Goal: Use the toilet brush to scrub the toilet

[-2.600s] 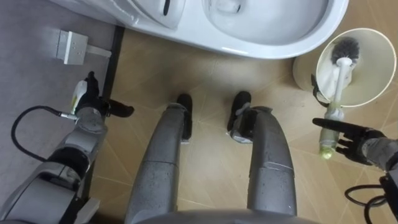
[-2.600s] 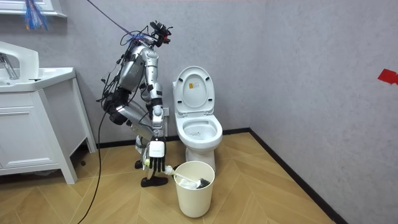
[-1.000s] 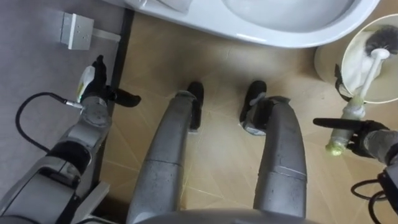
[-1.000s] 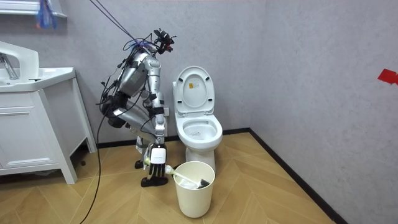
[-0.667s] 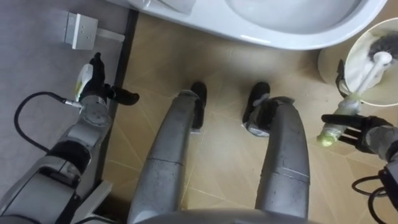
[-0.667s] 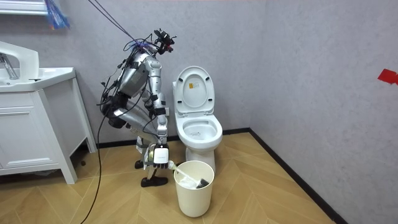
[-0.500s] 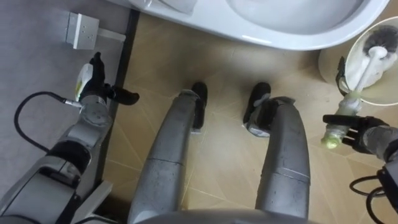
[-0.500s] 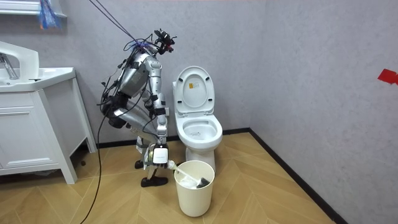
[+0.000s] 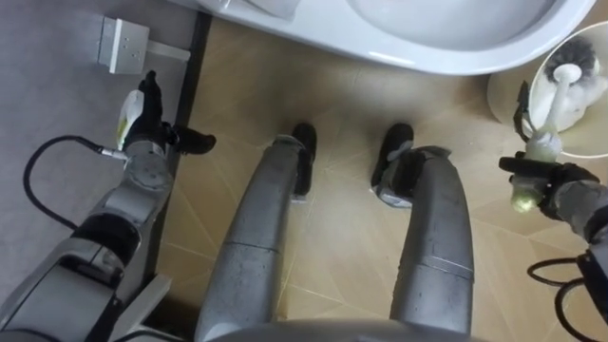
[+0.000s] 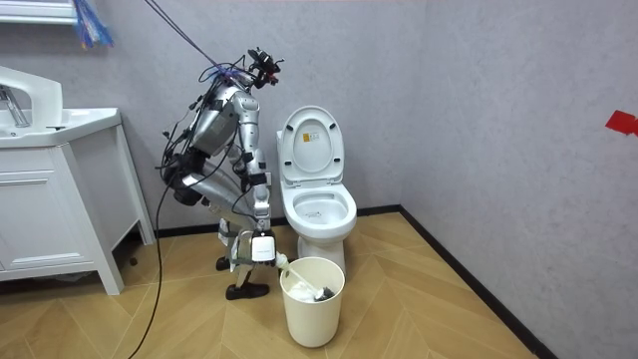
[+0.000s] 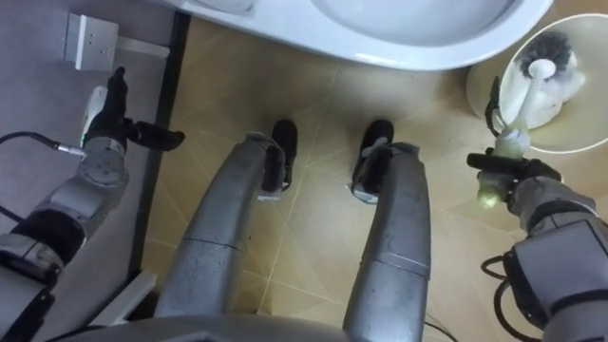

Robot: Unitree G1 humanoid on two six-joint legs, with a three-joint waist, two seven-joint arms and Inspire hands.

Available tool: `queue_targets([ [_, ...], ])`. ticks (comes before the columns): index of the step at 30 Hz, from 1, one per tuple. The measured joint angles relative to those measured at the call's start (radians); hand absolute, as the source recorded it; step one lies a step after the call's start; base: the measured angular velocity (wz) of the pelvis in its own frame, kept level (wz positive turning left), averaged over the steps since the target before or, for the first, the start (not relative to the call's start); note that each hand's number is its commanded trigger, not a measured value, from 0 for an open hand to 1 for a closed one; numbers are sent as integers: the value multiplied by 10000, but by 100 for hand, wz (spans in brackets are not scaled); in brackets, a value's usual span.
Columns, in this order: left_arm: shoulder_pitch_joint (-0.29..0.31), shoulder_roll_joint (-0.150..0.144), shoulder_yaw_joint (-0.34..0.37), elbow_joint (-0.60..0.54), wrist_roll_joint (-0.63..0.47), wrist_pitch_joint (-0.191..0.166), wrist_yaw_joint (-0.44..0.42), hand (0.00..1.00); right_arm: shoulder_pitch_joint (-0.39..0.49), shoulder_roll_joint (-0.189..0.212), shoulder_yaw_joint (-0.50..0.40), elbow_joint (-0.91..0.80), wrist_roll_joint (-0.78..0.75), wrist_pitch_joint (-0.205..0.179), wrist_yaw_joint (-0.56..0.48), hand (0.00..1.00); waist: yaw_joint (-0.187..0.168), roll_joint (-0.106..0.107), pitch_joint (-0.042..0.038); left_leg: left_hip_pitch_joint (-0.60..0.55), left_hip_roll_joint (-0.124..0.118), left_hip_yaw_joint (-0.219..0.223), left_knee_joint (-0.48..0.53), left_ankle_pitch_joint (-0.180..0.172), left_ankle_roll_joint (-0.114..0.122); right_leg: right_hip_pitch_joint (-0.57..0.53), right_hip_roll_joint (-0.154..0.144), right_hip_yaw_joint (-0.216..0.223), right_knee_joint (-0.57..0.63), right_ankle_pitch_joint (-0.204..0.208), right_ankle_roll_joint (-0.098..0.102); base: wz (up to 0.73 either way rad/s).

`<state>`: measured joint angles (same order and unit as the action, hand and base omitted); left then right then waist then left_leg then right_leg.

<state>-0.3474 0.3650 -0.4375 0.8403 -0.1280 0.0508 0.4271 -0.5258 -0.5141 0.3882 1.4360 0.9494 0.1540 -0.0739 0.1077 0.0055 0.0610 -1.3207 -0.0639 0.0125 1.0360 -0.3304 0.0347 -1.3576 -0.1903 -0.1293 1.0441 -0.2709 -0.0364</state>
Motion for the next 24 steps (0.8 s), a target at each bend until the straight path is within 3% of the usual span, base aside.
queue_targets([
  [8, 131, -5, -177, 59, 3, -79, 53, 0, 31, 128, 9, 23, 1223, 13, 3, 100, -204, -5, 0, 422, -5, -73, -15, 0, 2, 478, -5, -82, -69, -2, 14, 0],
  [14, 652, -25, -151, -48, -110, -60, 174, 0, 559, 249, -139, 48, 1796, 23, 61, 100, -242, -23, -10, 1442, 58, -119, -428, 1, 0, 1544, 133, -111, -581, 37, 103, -4],
  [18, 1020, -21, -109, -104, -191, -61, 181, 0, 928, 469, -395, 55, 1938, 87, 128, 100, -295, -59, -33, 2179, 203, -123, -1054, 132, 61, 2373, 363, -148, -1442, 349, 206, -13],
  [24, 1405, -34, -93, -37, -171, -54, 138, 0, 1357, 764, -783, 153, 2142, 170, 125, 100, -489, -158, -93, 3476, 196, -105, -1945, 295, 187, 3729, 417, -214, -2449, 588, 380, -3],
])
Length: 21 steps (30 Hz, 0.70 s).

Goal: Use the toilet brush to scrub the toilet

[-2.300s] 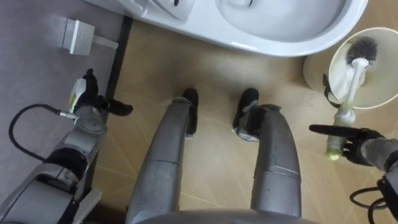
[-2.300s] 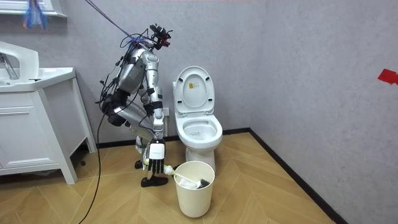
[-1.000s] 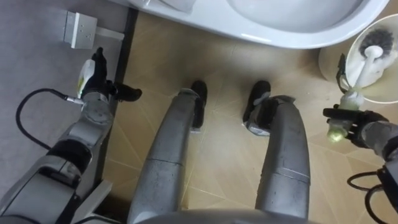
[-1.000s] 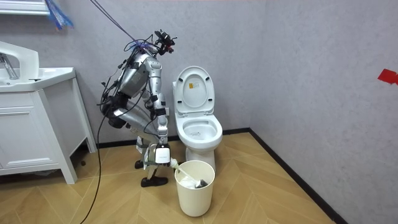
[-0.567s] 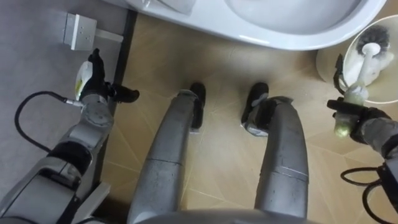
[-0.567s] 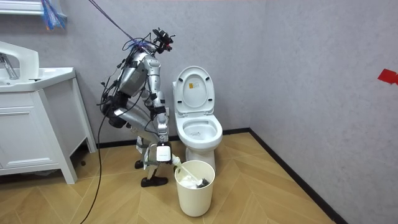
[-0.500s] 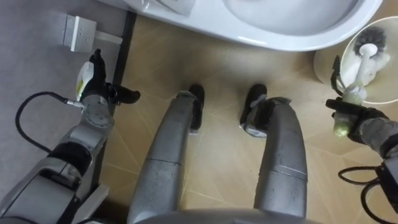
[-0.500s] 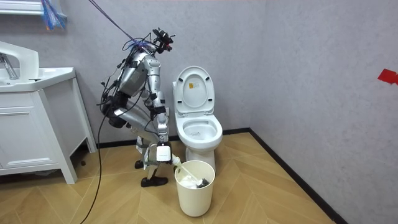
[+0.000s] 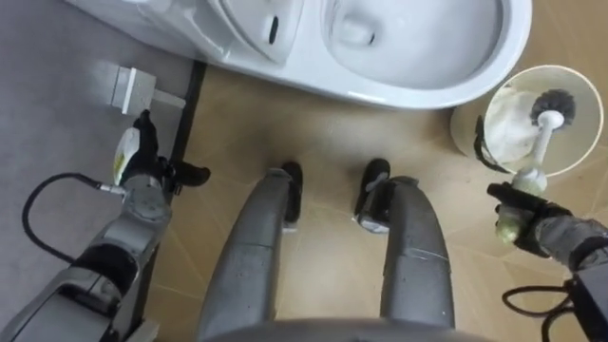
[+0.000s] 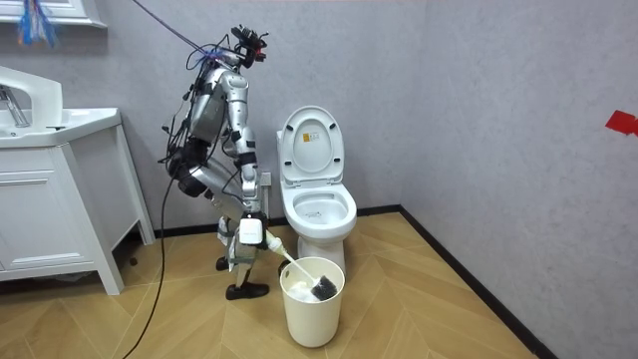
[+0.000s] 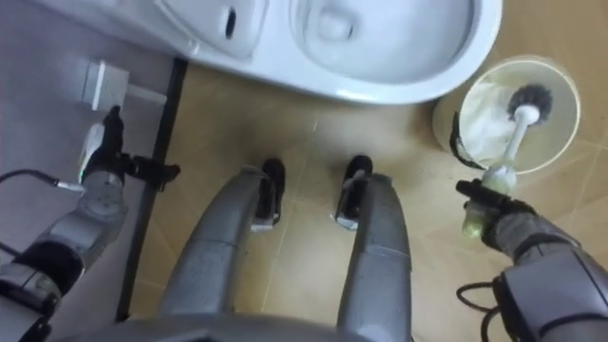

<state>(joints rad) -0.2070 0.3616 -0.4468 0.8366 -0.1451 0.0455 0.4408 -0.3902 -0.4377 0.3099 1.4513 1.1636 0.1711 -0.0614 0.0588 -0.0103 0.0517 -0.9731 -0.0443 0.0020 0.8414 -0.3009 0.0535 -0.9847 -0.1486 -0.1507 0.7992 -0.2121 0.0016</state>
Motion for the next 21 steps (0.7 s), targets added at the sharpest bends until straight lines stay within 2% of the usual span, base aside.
queue_targets([
  [3, 283, -49, 171, -4, 34, -3, -11, 0, 228, 287, -675, 217, 587, 47, -13, 100, -10, -157, -105, 748, 39, 16, -480, 32, 44, 756, 99, 5, -553, 81, 88, -5],
  [7, 801, -306, 843, -27, 299, 7, -138, 0, 776, 511, -1241, 258, 749, 26, -29, 100, -31, -173, -134, 1802, 76, -33, -1171, 102, 86, 1897, 138, -166, -1317, 203, 159, 1],
  [12, 1206, -435, 1163, -55, 324, 9, -250, 0, 1286, 784, -1736, 432, 953, -41, -82, 100, -26, -154, -169, 2680, 160, -179, -1641, 105, 81, 2945, 231, -442, -1937, 255, 161, 6],
  [17, 1496, -473, 1350, -118, 843, 10, -594, 0, 1583, 967, -1854, 548, 1273, -58, 5, 100, -6, -152, -183, 3578, 160, -234, -2151, 113, 40, 3804, 295, -465, -2348, 259, 178, 2],
  [21, 1841, -637, 1779, -433, 1615, -5, -624, 0, 1848, 1011, -2148, 647, 1268, -72, 239, 100, -46, -204, -204, 4248, 151, -215, -2556, 145, -2, 4404, 299, -483, -2632, 237, 192, 0],
])
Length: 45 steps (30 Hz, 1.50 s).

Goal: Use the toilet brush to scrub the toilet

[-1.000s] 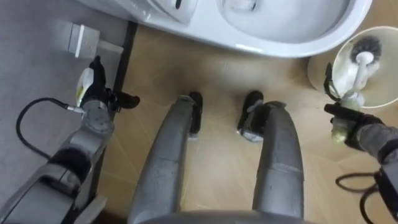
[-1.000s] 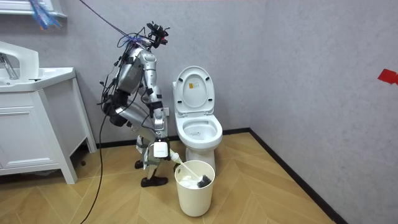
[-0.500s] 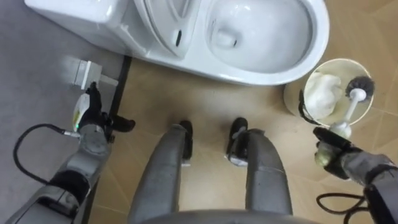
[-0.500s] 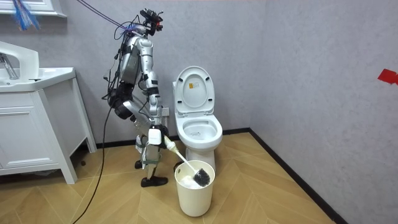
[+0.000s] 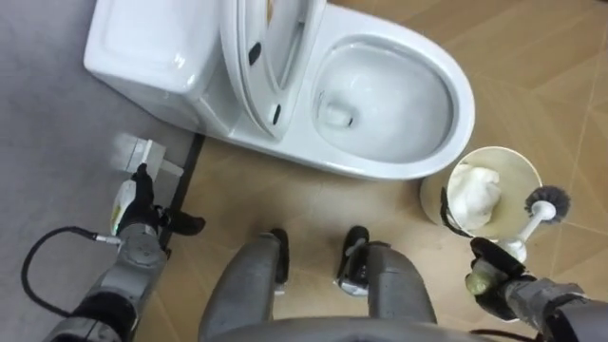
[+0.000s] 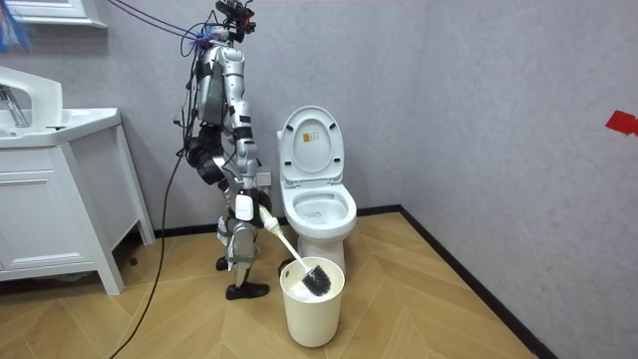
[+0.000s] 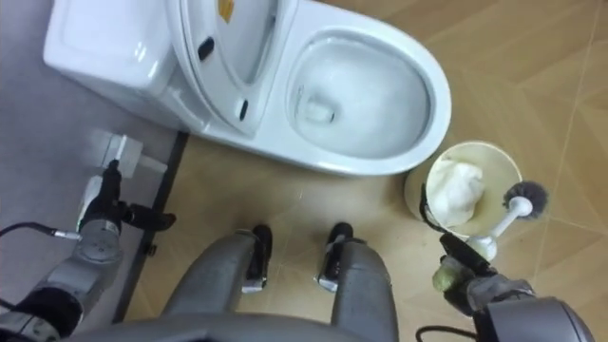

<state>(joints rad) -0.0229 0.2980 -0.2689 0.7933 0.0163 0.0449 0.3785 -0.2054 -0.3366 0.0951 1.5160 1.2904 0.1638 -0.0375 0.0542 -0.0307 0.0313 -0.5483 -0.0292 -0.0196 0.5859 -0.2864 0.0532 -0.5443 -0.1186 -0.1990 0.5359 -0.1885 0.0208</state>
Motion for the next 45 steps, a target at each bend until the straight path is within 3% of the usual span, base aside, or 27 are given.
queue_targets([
  [6, 1027, -107, 967, -874, 1794, -18, -38, 0, 913, 206, -529, -5, -84, -36, 198, 100, -208, -175, -156, 1149, 67, -122, -697, 34, -48, 1252, 152, -125, -813, 24, 40, 5],
  [12, 1560, -422, 1697, -1849, 2959, -22, -36, 0, 1422, 474, -1133, 0, -119, -115, 407, 100, -232, -141, -187, 2031, 156, -95, -1219, 36, -55, 2080, 191, -234, -1242, 40, 54, 0],
  [15, 1709, -420, 1836, -2054, 3222, -25, 43, 0, 1463, 530, -1272, 10, -412, -108, 415, 100, -241, -110, -209, 2556, 156, -89, -1571, 55, -83, 2533, 238, -235, -1503, 50, 63, -6],
  [24, 2397, -470, 1991, -2941, 3961, -25, 290, 0, 1450, 563, -1420, -28, -846, -379, 335, 100, -227, -138, -212, 3561, 231, -227, -2416, 214, -235, 3548, 453, -391, -2374, 119, 29, 3],
  [32, 3000, -500, 2934, -4360, 5335, -20, 352, 0, 1494, 553, -1588, -348, -1947, -537, 416, 100, -164, -310, -197, 3909, 224, -468, -2518, 222, -238, 4126, 468, -662, -2719, 116, 33, 10],
  [34, 3242, -498, 3146, -4986, 5519, -59, 662, 0, 1502, 556, -1589, -554, -2014, -576, 481, 100, -159, -416, -134, 4140, 249, -472, -2582, 222, -239, 4405, 474, -756, -2830, 115, 36, 7],
  [35, 3246, -500, 3175, -5003, 5678, -65, 741, 0, 1492, 555, -1589, -575, -2093, -596, 499, 100, -142, -436, -139, 4159, 302, -471, -2590, 221, -241, 4432, 482, -758, -2840, 115, 36, 5],
  [38, 3247, -508, 3253, -5219, 6152, -230, 1202, 0, 1515, 556, -1587, -780, -2659, -767, 538, 100, 34, -480, -150, 4228, 333, -474, -2600, 208, -261, 4570, 540, -786, -2968, 162, 27, 0],
  [42, 3320, -534, 3246, -5590, 6570, -675, 1898, 0, 1563, 568, -1581, -920, -3744, -853, 550, 100, 213, -386, -135, 4315, 329, -471, -2690, 209, -284, 4664, 597, -764, -3003, 218, 2, 0],
  [45, 3329, -549, 3246, -5615, 6892, -1005, 2361, 0, 1696, 567, -1581, -967, -4435, -982, 637, 100, 308, -269, -216, 4475, 329, -481, -2796, 221, -301, 4775, 599, -767, -3004, 218, 2, 0],
])
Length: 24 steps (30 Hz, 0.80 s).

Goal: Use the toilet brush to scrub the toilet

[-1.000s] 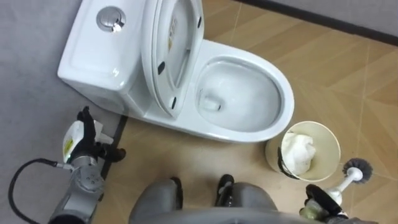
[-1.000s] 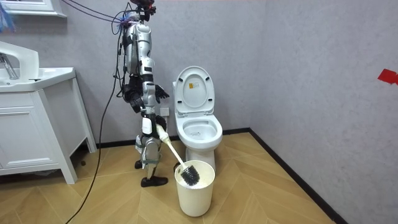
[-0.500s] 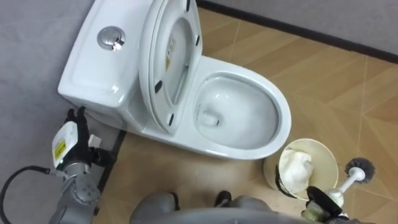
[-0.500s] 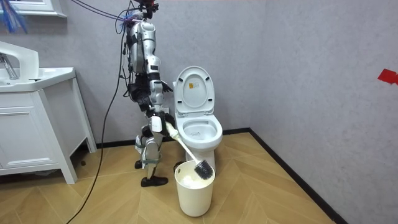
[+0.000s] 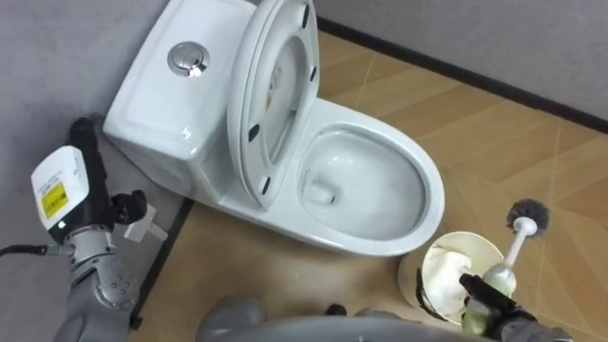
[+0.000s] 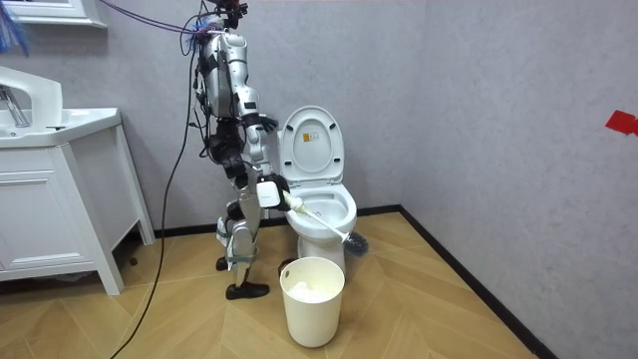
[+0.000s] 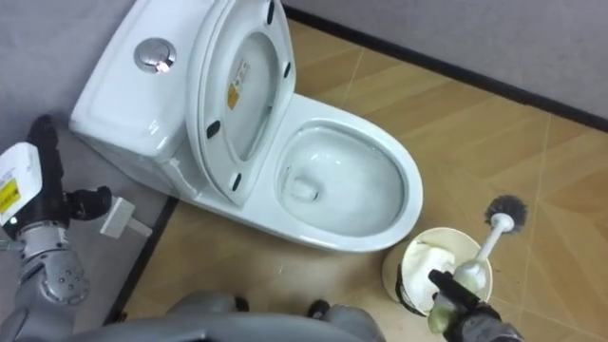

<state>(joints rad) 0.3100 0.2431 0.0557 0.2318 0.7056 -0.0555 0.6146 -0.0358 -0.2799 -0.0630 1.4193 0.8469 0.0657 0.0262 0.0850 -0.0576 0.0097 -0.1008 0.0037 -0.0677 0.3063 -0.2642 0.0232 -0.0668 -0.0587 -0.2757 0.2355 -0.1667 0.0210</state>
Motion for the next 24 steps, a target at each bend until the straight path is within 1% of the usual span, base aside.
queue_targets([
  [1, 15, 0, 0, -19, 73, -91, 129, 0, 27, -1, 0, -18, -223, -37, 4, 100, 3, 40, -23, 32, -1, 0, -9, 2, -1, 26, 0, 0, 0, 0, 0, 0],
  [3, 41, 2, 1, -192, 132, -159, 237, 0, 36, 1, -3, -112, -443, -38, 8, 100, 22, 52, -29, 63, 0, 0, -27, 9, -9, 39, 0, -5, -2, 0, 0, 0],
  [5, 103, 3, 1, -382, 315, -288, 400, 0, 40, 1, 0, -174, -632, -125, 74, 100, 16, 45, -29, 152, -6, -30, -52, 12, -11, 141, 0, -12, -44, 0, 0, 0],
  [7, 266, 19, -2, -649, 513, -584, 522, 0, 104, 1, 25, -178, -704, -358, 202, 100, 4, 20, -36, 392, -11, -61, -153, 13, -9, 389, 8, -24, -172, -1, 1, 0],
  [9, 353, 43, -47, -820, 567, -664, 528, 0, 151, 5, 198, -178, -711, -518, 220, 100, 4, 21, -48, 453, -11, -154, -189, 12, -9, 500, 5, -121, -175, -4, 6, 12],
  [11, 357, 65, -164, -843, 735, -677, 514, 0, 175, 6, 340, -178, -840, -569, 331, 100, -16, 12, -57, 479, -15, -258, -182, 12, -10, 571, 0, -277, -190, -4, 6, 15],
  [14, 513, 63, -387, -842, 749, -678, 406, 0, 172, 6, 423, -175, -1424, -563, 552, 100, 21, 6, -55, 646, -16, -290, -182, 19, -20, 731, 7, -275, -253, -7, 11, 3],
  [18, 538, 138, -521, -836, 832, -684, 226, 0, 17, 1, 449, -173, -1901, -572, 778, 100, 29, -5, -38, 747, -20, -296, -228, 20, -23, 846, 19, -260, -322, -8, 11, 0],
  [20, 537, 231, -600, -840, 897, -693, 125, 0, -138, 0, 695, -167, -2059, -573, 865, 100, 61, -20, -33, 761, -24, -279, -338, 37, -42, 840, 18, -258, -319, -8, 11, -5],
  [21, 536, 315, -622, -840, 1193, -705, 16, 0, -254, -2, 828, -168, -2354, -574, 911, 100, 45, -39, -22, 763, -19, -266, -339, 41, -48, 832, 19, -261, -321, -8, 11, -3],
  [22, 532, 458, -745, -840, 1427, -761, -19, 0, -325, -8, 838, -181, -2710, -580, 1015, 100, 21, -63, -22, 761, -13, -265, -335, 47, -56, 802, 28, -260, -322, -8, 11, 0],
  [24, 528, 566, -924, -840, 1724, -786, -152, 0, -462, -17, 842, -204, -3256, -628, 1091, 100, 5, -73, -12, 730, -12, -260, -336, 53, -63, 762, 30, -257, -321, -7, 11, 0],
])
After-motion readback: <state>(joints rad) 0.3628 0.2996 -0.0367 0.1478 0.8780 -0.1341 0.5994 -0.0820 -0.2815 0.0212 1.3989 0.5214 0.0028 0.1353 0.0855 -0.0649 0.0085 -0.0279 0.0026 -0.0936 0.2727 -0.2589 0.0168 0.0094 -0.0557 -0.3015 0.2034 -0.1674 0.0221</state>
